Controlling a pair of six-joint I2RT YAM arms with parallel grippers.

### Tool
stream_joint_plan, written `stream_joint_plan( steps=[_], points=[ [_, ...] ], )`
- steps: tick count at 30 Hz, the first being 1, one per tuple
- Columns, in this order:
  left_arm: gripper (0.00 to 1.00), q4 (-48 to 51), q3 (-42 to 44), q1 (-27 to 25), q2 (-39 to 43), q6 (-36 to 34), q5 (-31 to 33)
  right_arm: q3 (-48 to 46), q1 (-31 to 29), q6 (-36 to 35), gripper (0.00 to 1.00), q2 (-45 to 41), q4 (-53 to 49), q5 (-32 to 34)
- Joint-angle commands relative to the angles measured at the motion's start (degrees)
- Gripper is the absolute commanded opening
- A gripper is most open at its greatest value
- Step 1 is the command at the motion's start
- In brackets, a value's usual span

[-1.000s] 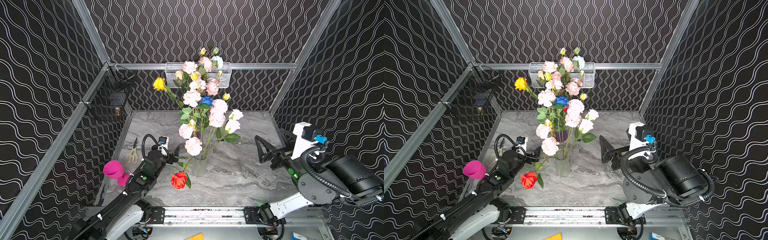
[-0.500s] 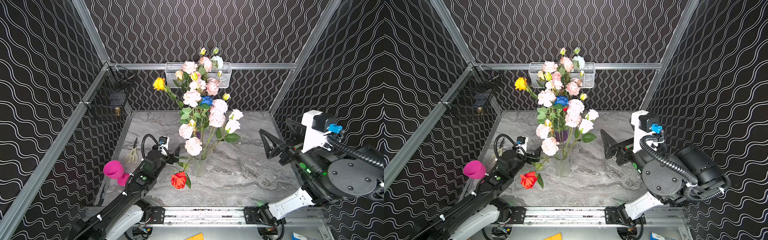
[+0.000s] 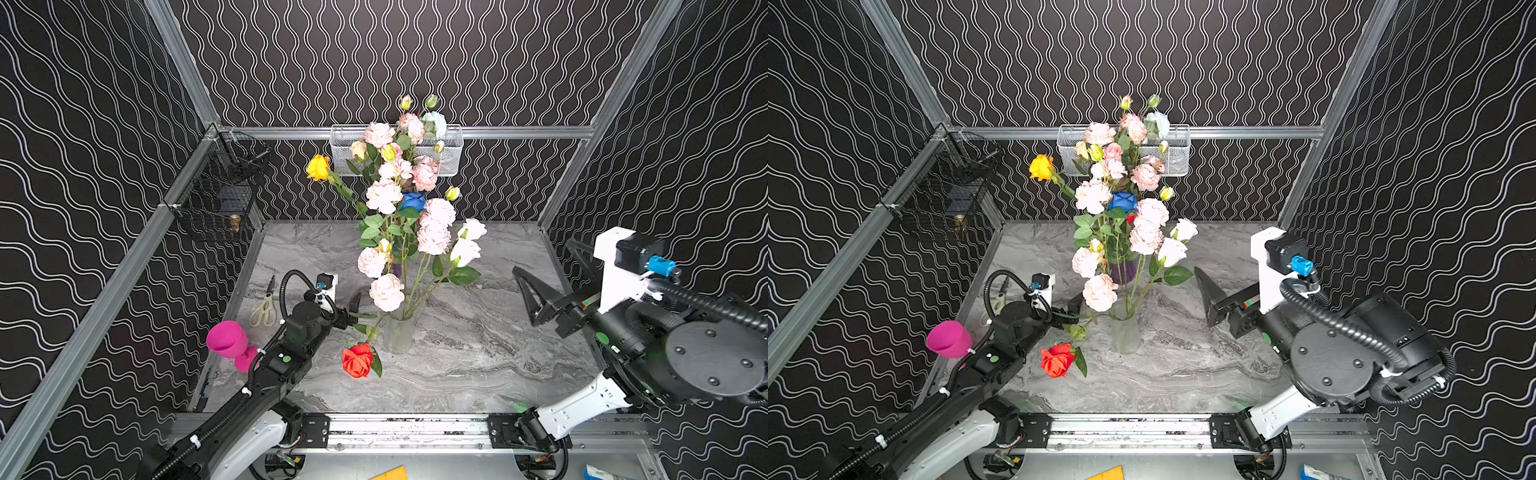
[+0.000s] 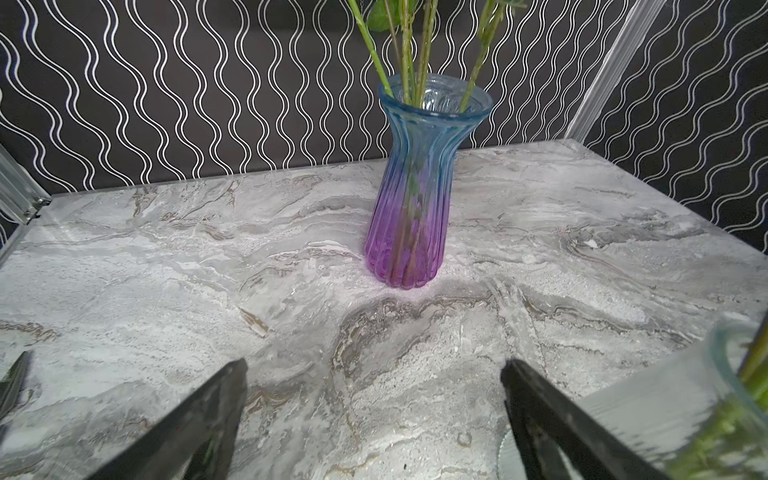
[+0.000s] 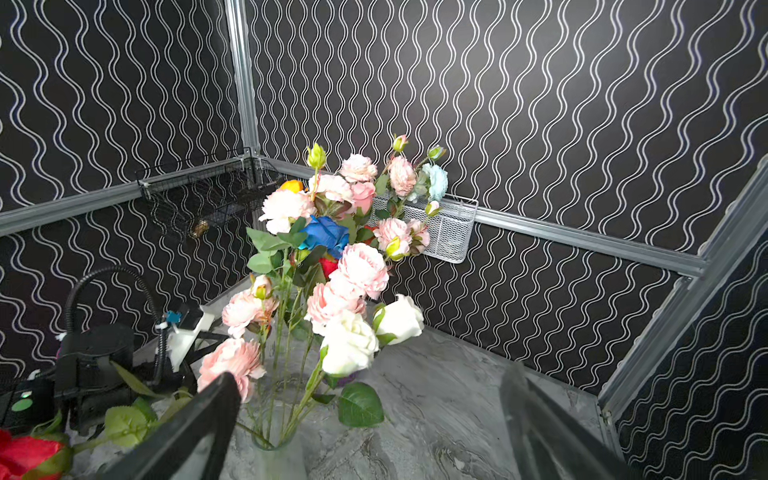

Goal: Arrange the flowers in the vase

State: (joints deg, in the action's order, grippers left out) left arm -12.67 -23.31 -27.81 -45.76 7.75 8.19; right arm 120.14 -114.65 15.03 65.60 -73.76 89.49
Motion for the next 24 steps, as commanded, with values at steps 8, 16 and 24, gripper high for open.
stream_joint_plan(
  steps=[8, 16, 24],
  points=[
    [0.99, -10.93, 5.55, 0.26, -0.37, -10.39, 9.62, -22.32, 0.98, -38.06, 0.99, -11.77, 51.73, -2.44],
    [0.99, -16.53, 8.38, 3.7, -5.42, -11.42, 8.99, -42.61, 6.72, -105.38, 0.99, -11.31, 138.34, -10.43],
    [0.99, -19.65, 9.0, 7.23, -7.94, -10.12, 5.95, -42.64, 8.46, -97.35, 0.99, -14.16, 128.48, -10.87]
  ],
)
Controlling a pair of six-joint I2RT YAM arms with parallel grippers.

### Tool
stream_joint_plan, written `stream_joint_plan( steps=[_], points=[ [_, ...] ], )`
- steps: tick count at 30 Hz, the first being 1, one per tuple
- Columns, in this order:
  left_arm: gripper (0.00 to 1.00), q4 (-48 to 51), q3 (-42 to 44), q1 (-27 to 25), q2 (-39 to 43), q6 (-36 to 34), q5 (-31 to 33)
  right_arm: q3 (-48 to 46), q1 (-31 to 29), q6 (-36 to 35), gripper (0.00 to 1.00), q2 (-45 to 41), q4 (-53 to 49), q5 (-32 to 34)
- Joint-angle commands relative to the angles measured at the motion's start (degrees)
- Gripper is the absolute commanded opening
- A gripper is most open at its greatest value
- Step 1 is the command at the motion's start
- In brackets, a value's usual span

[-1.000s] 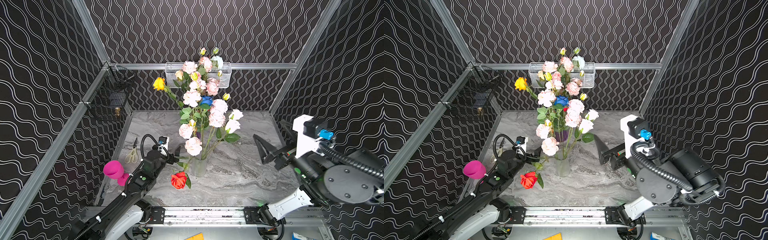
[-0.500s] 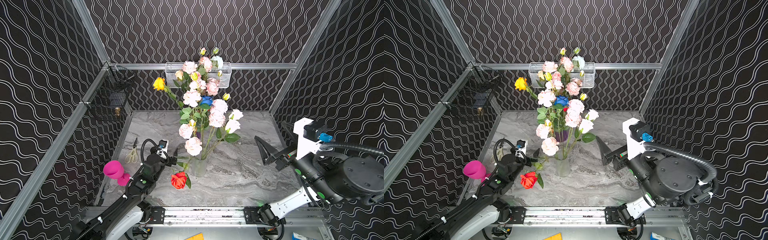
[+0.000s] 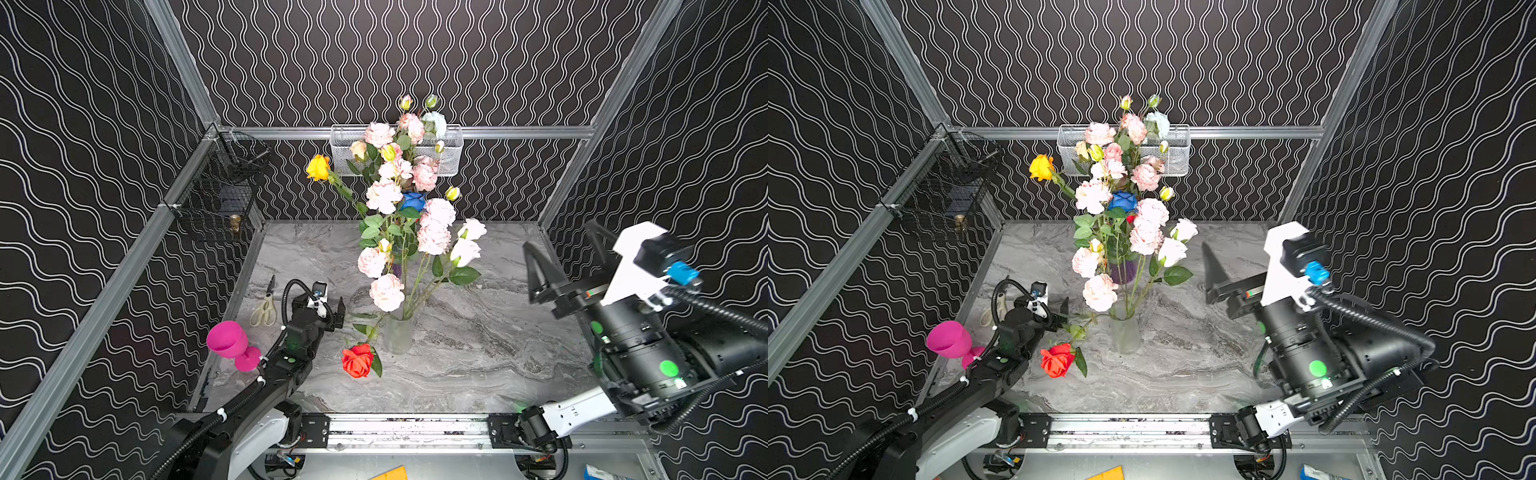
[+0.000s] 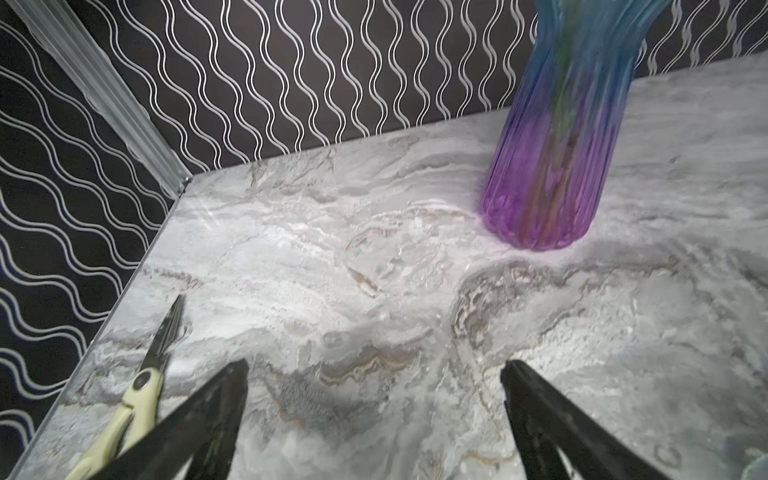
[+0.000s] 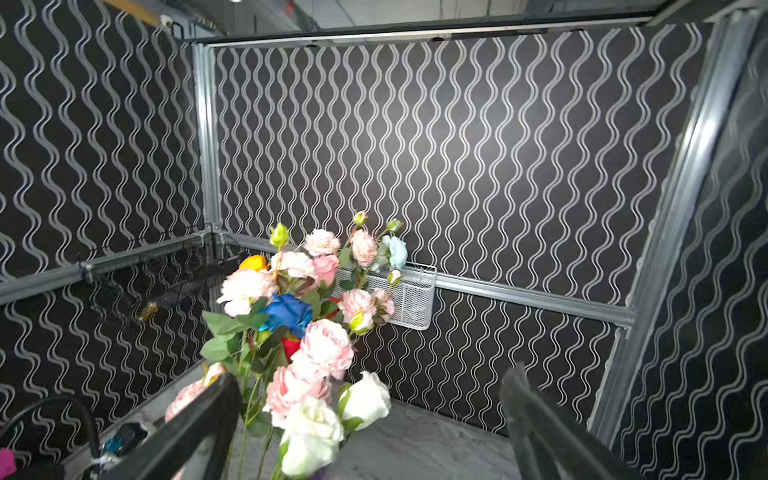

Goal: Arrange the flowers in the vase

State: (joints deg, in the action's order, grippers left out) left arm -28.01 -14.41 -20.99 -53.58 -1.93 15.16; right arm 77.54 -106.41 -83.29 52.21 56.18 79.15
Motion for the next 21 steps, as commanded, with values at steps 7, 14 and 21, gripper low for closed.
stream_joint_plan(
  steps=[7, 14, 21],
  points=[
    [0.99, -4.62, 0.01, 0.78, -0.66, -0.7, -0.83, -0.74, 3.92, 8.18, 0.99, -2.78, -9.8, -3.0],
    [0.99, -4.65, 0.07, 0.99, -0.51, -0.25, -1.28, -1.39, 5.76, 11.34, 0.99, -3.79, -13.38, -5.55],
    [0.99, -8.64, -1.32, 6.74, -6.08, -1.74, -4.83, -1.19, 5.97, 18.01, 0.99, -5.09, -21.5, -5.82]
  ],
)
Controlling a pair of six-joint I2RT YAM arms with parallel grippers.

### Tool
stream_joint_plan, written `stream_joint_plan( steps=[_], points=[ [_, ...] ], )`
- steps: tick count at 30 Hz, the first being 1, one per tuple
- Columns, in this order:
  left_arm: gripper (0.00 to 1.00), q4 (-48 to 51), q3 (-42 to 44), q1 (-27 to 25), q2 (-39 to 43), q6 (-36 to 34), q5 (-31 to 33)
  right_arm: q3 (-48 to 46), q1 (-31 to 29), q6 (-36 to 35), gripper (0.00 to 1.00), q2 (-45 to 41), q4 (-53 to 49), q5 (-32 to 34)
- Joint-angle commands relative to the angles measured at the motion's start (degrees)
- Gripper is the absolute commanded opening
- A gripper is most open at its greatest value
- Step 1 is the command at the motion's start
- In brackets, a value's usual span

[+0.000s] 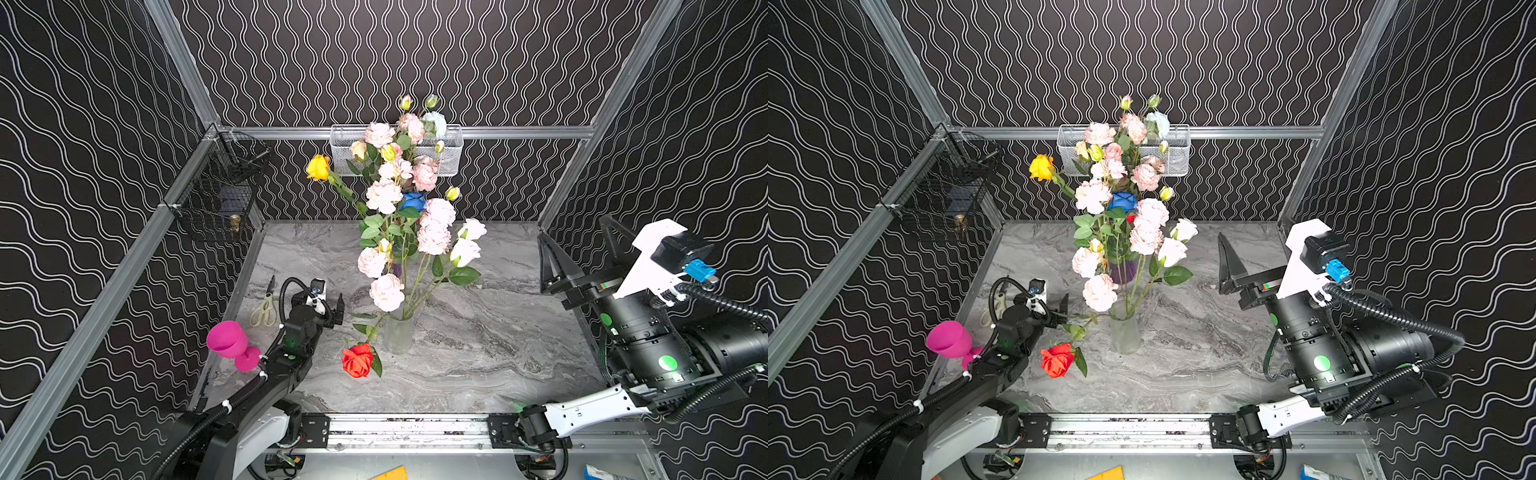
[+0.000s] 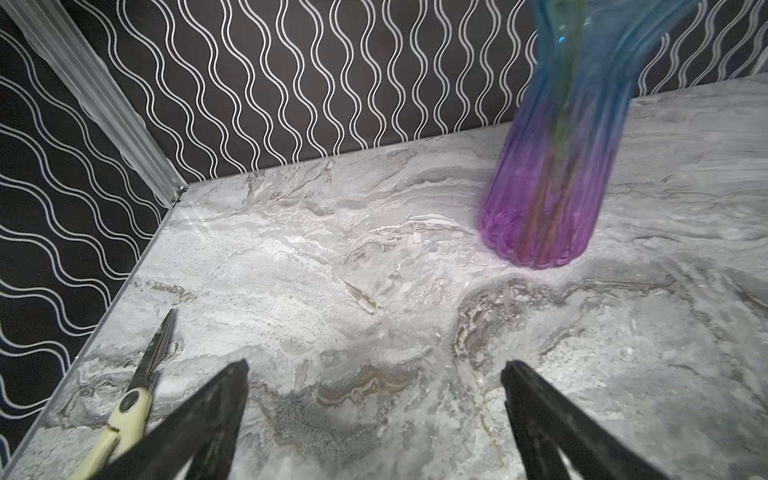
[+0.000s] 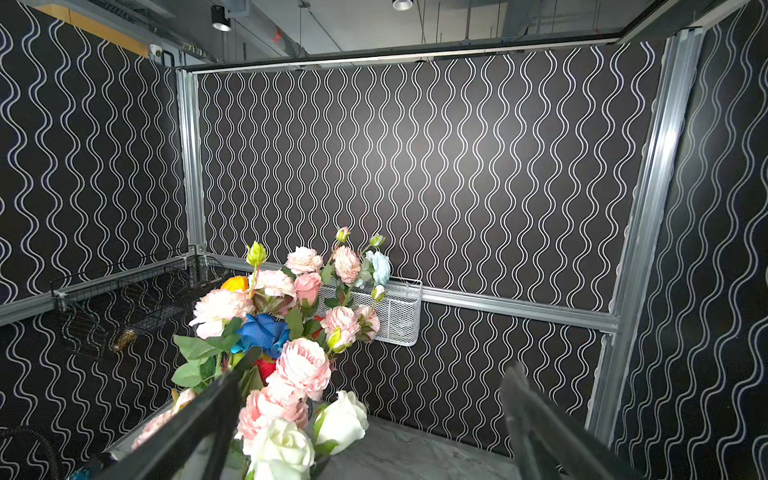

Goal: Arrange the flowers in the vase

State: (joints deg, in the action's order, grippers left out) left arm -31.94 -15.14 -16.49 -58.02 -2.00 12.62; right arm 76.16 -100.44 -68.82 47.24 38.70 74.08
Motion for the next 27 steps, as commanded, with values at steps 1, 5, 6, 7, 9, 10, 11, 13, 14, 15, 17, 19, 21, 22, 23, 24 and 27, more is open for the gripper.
stream_joint_plan(
  steps=[1, 5, 6, 7, 9, 10, 11, 13, 14, 15, 17, 19, 21, 22, 23, 24, 27],
  points=[
    [0.98, -5.47, -0.85, 4.6, -3.11, -1.26, -4.85, -0.08, 0.0, 3.26, 0.99, -0.09, -3.52, -0.6],
    [0.99, -12.75, -1.27, 11.5, -12.01, 0.93, -10.57, -0.55, 0.05, 4.68, 0.99, -0.97, -5.03, -0.71],
    [0.99, -14.2, -1.44, 12.75, -14.14, 0.87, -11.55, -0.7, 0.01, 5.27, 0.99, -1.34, -5.65, -0.76],
    [0.99, -15.09, -1.68, 14.07, -16.39, 1.34, -12.77, -0.83, 0.02, 6.02, 0.99, -1.7, -6.54, -0.79],
    [0.99, -19.51, -1.26, 15.24, -21.22, 1.61, -13.28, -1.67, 0.06, 6.38, 0.99, -2.63, -6.67, -1.29],
    [0.99, -23.77, -1.2, 16.32, -24.43, 1.78, -14.56, -2.28, 0.11, 6.52, 0.99, -3.19, -6.6, -1.43],
    [0.99, -25.52, -1.19, 16.79, -25.72, 0.98, -16.68, -2.73, 0.15, 6.65, 0.99, -3.67, -6.53, -1.36],
    [0.99, -28.3, -1.43, 16.77, -29.41, 1.24, -16.45, -4.73, 0.07, 6.59, 0.99, -5.17, -5.4, -1.54],
    [0.99, -31.39, -1.13, 18.39, -32.69, 1.41, -16.6, -5.3, 0.13, 6.79, 0.99, -5.76, -5.21, -1.41],
    [0.99, -36.25, -0.61, 18.45, -37.31, 1.4, -17.0, -5.83, 0.07, 6.63, 0.99, -6.52, -5.02, -1.08],
    [0.99, -34.49, -1.49, 19.22, -36.14, 1.29, -18.96, -6.54, 0.0, 6.76, 0.99, -7.85, -4.81, -0.72],
    [0.99, -33.48, -3.04, 18.61, -37.67, 0.99, -17.31, -6.61, 0.07, 9.31, 0.99, -8.54, -7.99, -0.18],
    [0.99, -29.26, -3.83, 18.11, -35.97, 0.39, -16.71, -7.24, 0.01, 8.81, 0.99, -8.43, -7.19, 0.34],
    [0.99, -29.95, -3.94, 17.84, -36.56, 0.31, -15.94, -7.53, 0.07, 8.25, 0.99, -8.24, -6.52, 0.59],
    [0.99, -31.08, -3.94, 17.55, -37.01, 0.34, -15.42, -7.68, 0.07, 8.08, 0.99, -8.15, -6.15, 0.44],
    [0.99, -29.76, -4.14, 17.55, -36.59, 0.42, -15.4, -7.45, 0.01, 8.49, 0.99, -8.22, -6.45, 0.21],
    [0.99, -29.39, -4.37, 17.46, -36.7, 0.18, -15.01, -6.28, 0.14, 10.81, 0.99, -7.93, -9.59, -0.37]
  ],
)
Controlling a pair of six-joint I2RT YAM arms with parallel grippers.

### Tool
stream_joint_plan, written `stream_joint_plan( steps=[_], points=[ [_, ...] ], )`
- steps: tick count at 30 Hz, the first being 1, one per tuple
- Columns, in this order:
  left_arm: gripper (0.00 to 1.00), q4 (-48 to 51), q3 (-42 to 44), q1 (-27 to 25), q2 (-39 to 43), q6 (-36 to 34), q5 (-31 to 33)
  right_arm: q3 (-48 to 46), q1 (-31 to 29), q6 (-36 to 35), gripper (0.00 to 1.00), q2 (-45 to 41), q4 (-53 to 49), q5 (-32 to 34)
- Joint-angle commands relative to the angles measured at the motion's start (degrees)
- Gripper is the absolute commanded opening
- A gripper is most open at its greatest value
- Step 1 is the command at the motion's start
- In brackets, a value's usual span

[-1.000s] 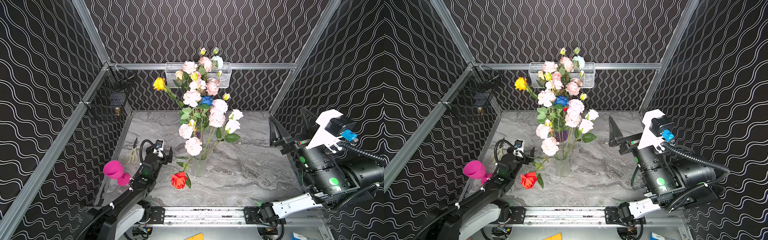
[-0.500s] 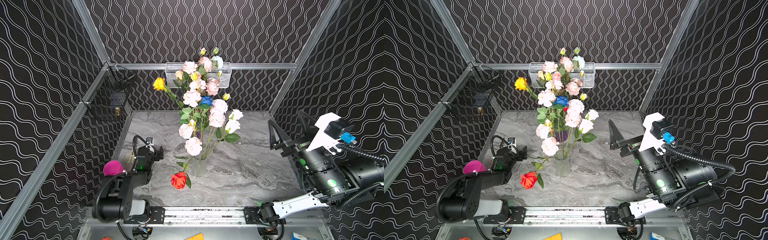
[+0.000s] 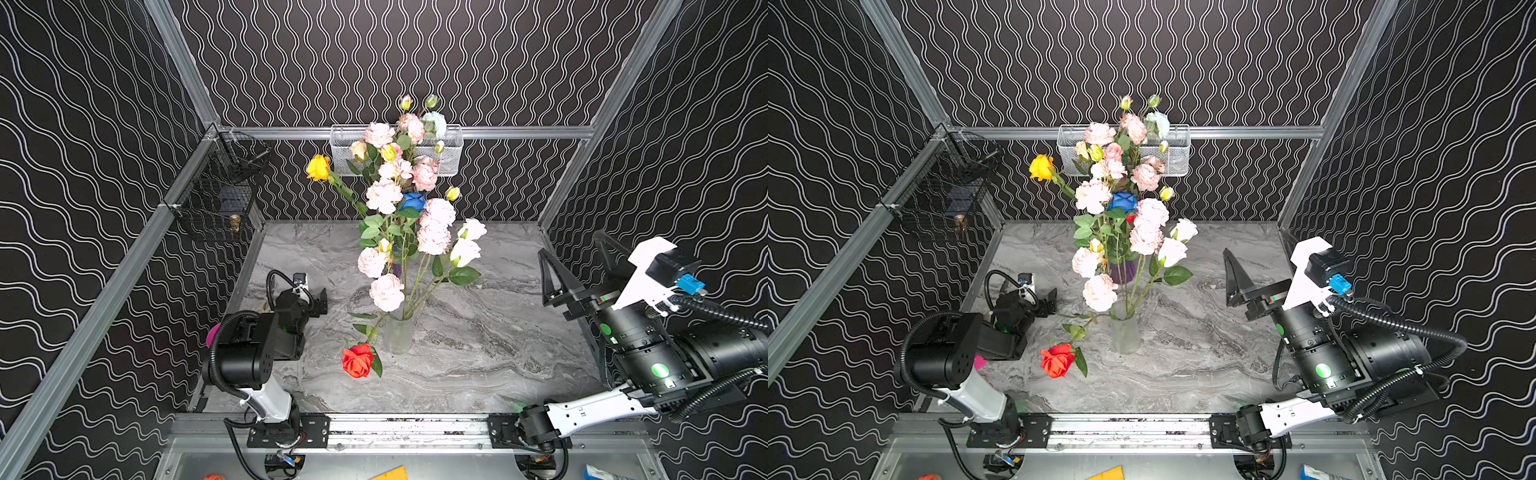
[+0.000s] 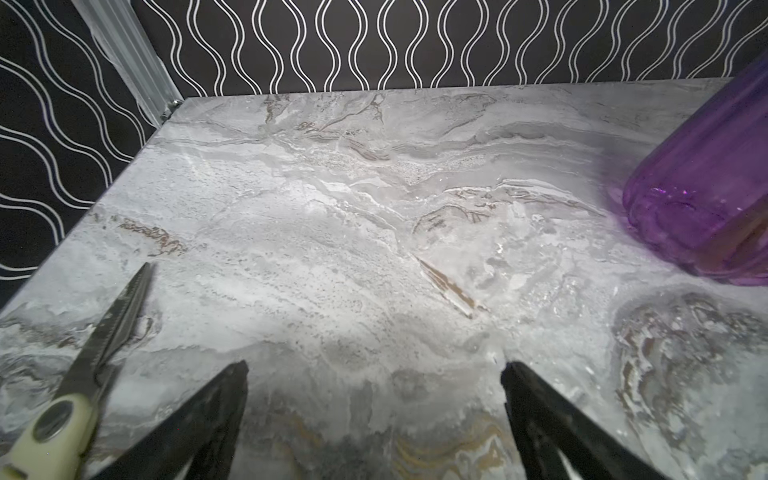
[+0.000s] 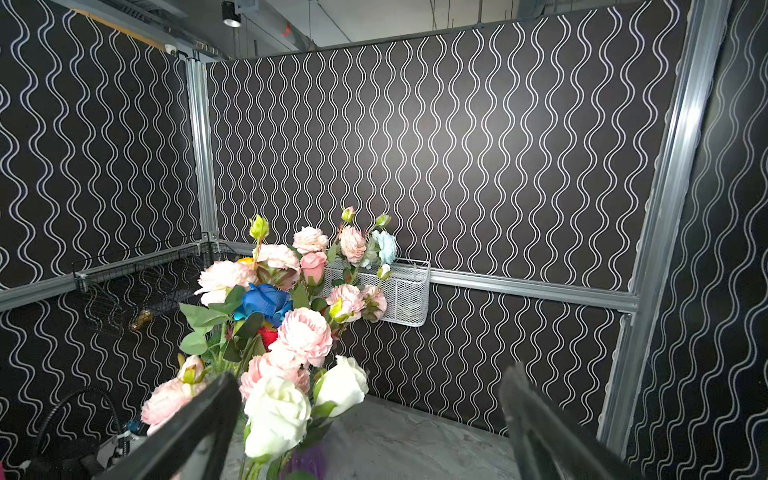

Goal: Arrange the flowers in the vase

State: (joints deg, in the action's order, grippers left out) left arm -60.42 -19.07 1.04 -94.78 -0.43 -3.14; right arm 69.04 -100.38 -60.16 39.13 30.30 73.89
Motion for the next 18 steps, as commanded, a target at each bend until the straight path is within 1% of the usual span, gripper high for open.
stream_joint_plan(
  steps=[1, 8, 10, 11, 13, 16, 18],
  points=[
    [0.99, -0.46, -0.64, -0.07, 0.24, -1.45, 0.85, 1.21, -0.02, 2.52, 0.99, 0.57, -1.68, -0.19],
    [0.99, -0.39, -0.97, -0.07, -0.08, -1.69, 2.16, 3.19, 0.06, 1.1, 0.99, 4.26, -0.64, -0.86],
    [0.99, 0.3, -1.06, -0.07, 0.08, -1.84, 2.3, 2.95, 0.02, 1.76, 0.99, 4.23, -0.39, -1.74],
    [0.99, -0.15, -1.17, -1.49, -0.08, -1.83, 2.39, 3.26, 0.04, 2.56, 0.99, 4.52, -1.0, -1.66],
    [0.99, 0.3, -1.19, -1.67, 0.09, -1.93, 2.51, 3.64, 0.02, 3.76, 0.99, 5.37, -2.31, -1.31],
    [0.99, 0.2, -1.24, -1.7, -0.01, -1.94, 2.62, 2.61, 0.36, 2.28, 0.99, 6.32, 0.85, -1.3],
    [0.99, 0.42, -1.24, -1.77, 0.04, -1.93, 2.69, 2.72, 0.67, 2.57, 0.99, 6.61, 1.01, -1.68]
  ],
)
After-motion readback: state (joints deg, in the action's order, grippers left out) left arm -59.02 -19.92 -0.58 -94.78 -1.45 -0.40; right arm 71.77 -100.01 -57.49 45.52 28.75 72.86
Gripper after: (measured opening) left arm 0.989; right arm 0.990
